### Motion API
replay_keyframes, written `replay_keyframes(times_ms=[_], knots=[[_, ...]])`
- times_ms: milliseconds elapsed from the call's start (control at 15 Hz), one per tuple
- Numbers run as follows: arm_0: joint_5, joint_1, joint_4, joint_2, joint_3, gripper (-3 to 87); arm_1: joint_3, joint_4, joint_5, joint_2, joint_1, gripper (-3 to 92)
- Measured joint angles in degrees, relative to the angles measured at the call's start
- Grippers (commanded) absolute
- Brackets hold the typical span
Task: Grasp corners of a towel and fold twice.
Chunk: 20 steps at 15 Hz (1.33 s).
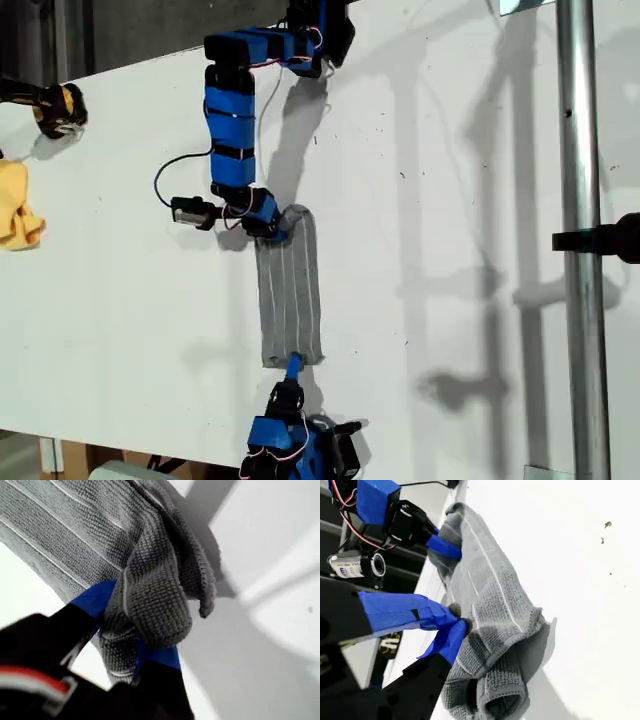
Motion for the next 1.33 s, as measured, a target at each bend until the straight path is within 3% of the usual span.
replay_keyframes(times_ms=[400,867,1067,1333], knots=[[0.0,0.0,0.0,0.0,0.0,-1.2,25.84,7.12,0.09,29.62,5.1,-0.2],[0.0,0.0,0.0,0.0,0.0,-1.2,52.21,33.05,8.61,78.93,10.02,-0.2],[0.0,0.0,0.0,0.0,0.0,-1.2,56.43,31.46,12.83,85.78,5.54,-0.2],[0.0,0.0,0.0,0.0,0.0,-1.2,47.02,17.93,6.15,74.53,4.13,-0.2]])
